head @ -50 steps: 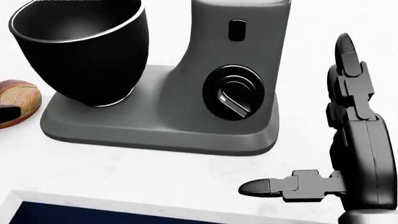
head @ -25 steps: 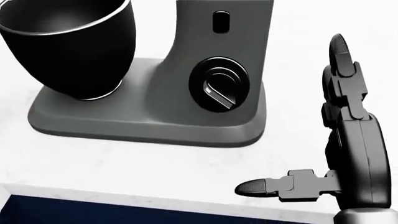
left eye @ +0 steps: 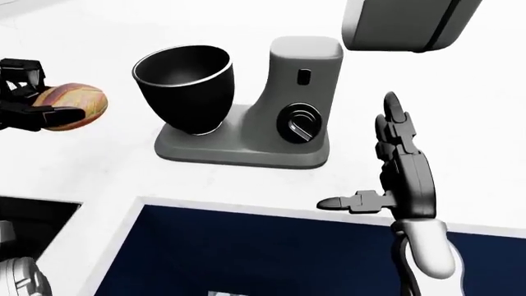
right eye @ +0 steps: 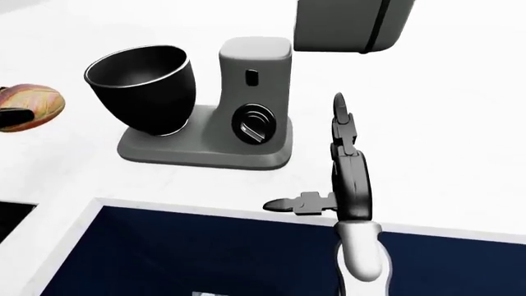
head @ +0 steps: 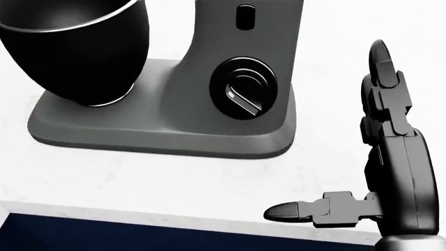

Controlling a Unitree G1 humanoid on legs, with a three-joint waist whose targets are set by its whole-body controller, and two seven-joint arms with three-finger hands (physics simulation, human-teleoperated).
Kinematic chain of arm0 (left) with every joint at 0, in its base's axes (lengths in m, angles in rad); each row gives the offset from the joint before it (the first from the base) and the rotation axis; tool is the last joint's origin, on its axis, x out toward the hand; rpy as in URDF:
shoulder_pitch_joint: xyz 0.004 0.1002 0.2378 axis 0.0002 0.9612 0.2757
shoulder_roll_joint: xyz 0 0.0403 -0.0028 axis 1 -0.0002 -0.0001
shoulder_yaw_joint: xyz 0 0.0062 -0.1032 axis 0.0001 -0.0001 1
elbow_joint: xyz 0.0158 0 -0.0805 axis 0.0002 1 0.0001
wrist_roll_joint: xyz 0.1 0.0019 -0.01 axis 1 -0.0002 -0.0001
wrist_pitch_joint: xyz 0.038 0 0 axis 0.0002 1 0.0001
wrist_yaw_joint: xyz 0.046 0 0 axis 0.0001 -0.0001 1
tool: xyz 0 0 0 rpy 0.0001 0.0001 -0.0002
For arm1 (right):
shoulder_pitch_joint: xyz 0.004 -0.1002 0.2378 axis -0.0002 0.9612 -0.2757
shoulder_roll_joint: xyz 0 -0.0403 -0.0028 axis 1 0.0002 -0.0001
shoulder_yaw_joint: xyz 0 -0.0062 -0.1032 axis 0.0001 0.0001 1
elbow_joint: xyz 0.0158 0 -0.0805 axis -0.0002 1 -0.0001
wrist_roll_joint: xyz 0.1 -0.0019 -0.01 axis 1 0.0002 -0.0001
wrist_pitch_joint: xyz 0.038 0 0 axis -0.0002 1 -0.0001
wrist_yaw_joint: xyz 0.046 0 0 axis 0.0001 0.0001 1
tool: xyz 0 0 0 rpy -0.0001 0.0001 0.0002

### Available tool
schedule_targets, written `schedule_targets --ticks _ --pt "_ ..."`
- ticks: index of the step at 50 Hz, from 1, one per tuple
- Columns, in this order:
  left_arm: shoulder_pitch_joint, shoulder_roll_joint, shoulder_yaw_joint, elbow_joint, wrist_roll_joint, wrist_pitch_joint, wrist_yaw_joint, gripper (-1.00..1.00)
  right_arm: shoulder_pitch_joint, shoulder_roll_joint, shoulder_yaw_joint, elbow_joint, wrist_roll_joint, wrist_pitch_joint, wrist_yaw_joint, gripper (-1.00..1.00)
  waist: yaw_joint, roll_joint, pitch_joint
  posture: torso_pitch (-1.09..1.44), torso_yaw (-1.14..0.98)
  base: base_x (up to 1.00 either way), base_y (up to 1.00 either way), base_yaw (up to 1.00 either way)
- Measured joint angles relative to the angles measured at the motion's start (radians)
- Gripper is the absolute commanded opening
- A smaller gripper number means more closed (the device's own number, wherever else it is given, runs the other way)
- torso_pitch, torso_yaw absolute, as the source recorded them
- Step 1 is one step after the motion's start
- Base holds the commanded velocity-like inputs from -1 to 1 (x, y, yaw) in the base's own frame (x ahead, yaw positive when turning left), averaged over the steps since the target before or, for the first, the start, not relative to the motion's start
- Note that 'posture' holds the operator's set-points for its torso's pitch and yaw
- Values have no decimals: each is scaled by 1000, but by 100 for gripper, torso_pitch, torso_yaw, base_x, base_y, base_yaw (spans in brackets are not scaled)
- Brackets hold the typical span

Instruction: Place the bread in the stand mixer bowl.

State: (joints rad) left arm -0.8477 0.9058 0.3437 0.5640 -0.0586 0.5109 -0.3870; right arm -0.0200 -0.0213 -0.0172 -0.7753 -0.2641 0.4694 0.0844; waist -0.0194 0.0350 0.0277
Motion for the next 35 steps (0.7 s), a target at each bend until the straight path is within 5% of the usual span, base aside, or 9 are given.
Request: schedule_targets --ticks 15,35 --pt "-67 81 -7 22 -7 36 -19 -100 -7 -1 2 11 -1 1 -3 100 5 -3 2 0 0 0 0 0" --pt "-333 -17 -103 38 108 60 -47 -100 -3 1 8 12 -6 0 -3 100 3 -9 5 0 0 0 0 0"
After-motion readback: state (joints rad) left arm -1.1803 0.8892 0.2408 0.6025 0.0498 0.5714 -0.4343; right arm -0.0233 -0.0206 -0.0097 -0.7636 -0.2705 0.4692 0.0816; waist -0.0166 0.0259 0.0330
